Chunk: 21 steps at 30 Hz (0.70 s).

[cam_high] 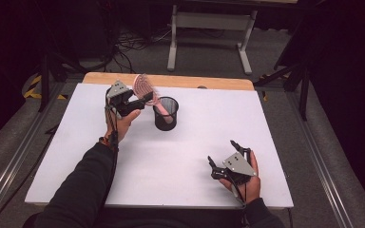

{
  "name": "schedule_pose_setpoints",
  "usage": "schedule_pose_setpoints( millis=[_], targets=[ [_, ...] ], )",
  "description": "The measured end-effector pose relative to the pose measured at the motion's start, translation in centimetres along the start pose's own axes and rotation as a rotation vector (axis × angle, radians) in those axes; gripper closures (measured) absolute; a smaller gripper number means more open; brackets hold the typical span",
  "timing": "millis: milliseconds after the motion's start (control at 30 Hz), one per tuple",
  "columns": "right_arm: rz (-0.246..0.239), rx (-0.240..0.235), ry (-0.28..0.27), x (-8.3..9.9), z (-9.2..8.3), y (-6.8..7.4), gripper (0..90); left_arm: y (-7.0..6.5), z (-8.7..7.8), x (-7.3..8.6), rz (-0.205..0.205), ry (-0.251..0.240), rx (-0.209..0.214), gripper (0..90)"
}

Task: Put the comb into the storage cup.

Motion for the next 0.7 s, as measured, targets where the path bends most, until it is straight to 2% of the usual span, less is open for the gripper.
schedule_pose_setpoints(
  millis=[267, 500, 700],
  targets=[
    [-0.001, -0.001, -0.002, 0.0, 0.0, 0.0, 8.5, 0.0, -0.2, -0.3, 0.006, -0.012, -0.009, 45.2],
    [-0.005, -0.001, 0.0, 0.0, 0.0, 0.0, 8.6, -0.5, -0.6, -1.1, 0.055, -0.021, -0.023, 40.0],
    [-0.006, -0.001, -0.002, 0.0, 0.0, 0.0, 8.5, -0.7, -0.8, -1.5, 0.072, -0.017, -0.025, 36.6]
  ],
)
Point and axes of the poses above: each handheld gripper's, and its own axes: z roughly forward along the jaws, x roughly out of its underside, y roughly to its left, the point moved 5 cm from there along z, roughly forward along the jaws, and after that the axes turned 5 degrees about -z, right-handed, at the moved point
